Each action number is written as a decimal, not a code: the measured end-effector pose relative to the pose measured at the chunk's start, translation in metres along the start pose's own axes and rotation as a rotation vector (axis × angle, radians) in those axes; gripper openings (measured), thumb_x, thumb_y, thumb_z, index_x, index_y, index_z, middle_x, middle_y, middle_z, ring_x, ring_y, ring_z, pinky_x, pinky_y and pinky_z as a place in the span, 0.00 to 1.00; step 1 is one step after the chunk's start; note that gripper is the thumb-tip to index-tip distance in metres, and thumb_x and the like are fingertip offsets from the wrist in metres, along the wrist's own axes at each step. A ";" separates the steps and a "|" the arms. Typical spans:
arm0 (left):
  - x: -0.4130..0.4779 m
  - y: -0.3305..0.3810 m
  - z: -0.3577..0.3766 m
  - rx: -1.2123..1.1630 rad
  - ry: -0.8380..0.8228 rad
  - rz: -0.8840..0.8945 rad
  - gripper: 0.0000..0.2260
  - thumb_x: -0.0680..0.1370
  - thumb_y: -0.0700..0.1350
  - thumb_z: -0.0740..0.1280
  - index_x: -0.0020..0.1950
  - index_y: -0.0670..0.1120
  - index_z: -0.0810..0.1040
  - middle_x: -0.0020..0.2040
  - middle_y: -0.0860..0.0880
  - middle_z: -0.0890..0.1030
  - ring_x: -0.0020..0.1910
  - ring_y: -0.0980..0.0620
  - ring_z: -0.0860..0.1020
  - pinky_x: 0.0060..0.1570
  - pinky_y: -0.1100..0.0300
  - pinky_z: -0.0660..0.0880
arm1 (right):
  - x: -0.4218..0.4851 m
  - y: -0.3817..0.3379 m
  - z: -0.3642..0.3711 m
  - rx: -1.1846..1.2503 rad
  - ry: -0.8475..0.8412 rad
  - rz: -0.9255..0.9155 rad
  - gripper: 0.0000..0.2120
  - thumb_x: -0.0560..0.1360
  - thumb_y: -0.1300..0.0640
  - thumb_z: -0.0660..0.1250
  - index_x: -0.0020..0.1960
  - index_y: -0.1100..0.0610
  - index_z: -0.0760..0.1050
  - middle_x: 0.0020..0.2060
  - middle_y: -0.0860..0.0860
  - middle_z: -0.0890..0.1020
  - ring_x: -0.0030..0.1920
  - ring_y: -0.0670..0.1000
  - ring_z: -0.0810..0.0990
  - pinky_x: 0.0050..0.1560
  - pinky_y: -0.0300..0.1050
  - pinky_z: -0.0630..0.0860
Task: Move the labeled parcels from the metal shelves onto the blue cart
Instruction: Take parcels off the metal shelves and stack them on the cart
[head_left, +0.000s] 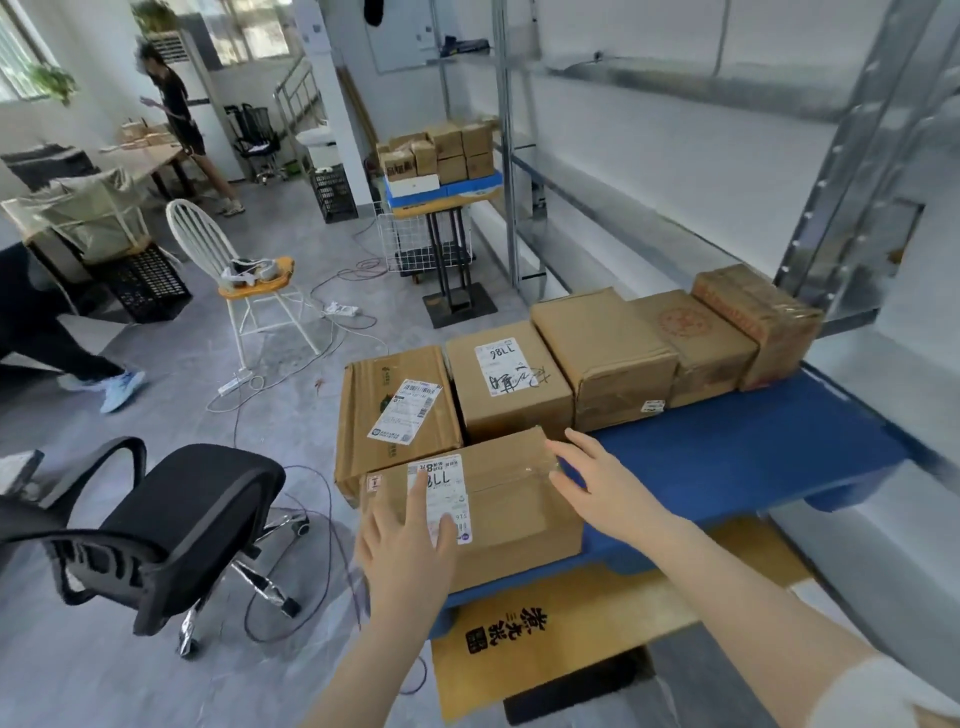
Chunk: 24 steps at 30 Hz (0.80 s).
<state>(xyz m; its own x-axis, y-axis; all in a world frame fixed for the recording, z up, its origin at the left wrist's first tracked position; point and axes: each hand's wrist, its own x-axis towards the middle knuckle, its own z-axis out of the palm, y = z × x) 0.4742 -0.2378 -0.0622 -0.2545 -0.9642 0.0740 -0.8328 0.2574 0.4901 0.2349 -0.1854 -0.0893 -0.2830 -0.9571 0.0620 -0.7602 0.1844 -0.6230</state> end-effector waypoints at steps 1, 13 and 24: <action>0.001 0.018 0.003 0.035 -0.029 0.088 0.26 0.80 0.54 0.58 0.76 0.58 0.54 0.79 0.47 0.48 0.76 0.44 0.47 0.73 0.45 0.47 | -0.015 0.007 -0.011 0.016 0.040 0.039 0.22 0.79 0.42 0.55 0.73 0.39 0.59 0.76 0.44 0.54 0.73 0.49 0.59 0.65 0.44 0.64; -0.198 0.324 0.135 0.060 -0.733 1.065 0.30 0.76 0.53 0.62 0.75 0.42 0.60 0.76 0.33 0.53 0.72 0.37 0.64 0.69 0.44 0.64 | -0.414 0.125 -0.196 -0.139 0.681 0.868 0.22 0.79 0.47 0.58 0.72 0.49 0.63 0.73 0.53 0.62 0.70 0.54 0.66 0.66 0.47 0.65; -0.566 0.431 0.171 0.004 -0.726 1.564 0.32 0.78 0.59 0.57 0.76 0.61 0.42 0.78 0.51 0.47 0.75 0.51 0.57 0.70 0.57 0.59 | -0.836 0.111 -0.238 -0.172 1.184 1.373 0.23 0.77 0.55 0.60 0.72 0.50 0.65 0.70 0.49 0.64 0.67 0.51 0.68 0.64 0.45 0.68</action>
<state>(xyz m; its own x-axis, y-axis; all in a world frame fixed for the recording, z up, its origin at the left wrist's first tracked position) 0.1752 0.4295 -0.0413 -0.9122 0.4047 0.0639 0.4012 0.8510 0.3389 0.2479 0.6882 -0.0249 -0.8505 0.5075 0.1384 0.3199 0.7078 -0.6299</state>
